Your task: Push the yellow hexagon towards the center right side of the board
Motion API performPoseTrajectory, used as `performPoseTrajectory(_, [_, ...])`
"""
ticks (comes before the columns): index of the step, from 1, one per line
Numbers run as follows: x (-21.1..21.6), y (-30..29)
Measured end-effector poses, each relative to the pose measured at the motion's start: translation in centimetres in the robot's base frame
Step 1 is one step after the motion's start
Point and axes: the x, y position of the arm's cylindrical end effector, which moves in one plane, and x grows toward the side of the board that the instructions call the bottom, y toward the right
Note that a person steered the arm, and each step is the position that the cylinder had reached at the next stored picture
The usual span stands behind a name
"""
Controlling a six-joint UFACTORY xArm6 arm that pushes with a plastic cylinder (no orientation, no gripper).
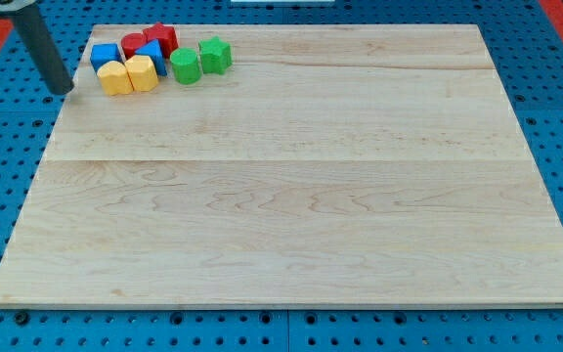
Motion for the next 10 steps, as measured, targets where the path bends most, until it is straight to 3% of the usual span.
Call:
performPoseTrajectory(2, [-0.8,5.6])
performPoseTrajectory(4, [-1.5,7.0])
performPoseTrajectory(7, [-0.7,15.5])
performPoseTrajectory(10, [5.0,39.3])
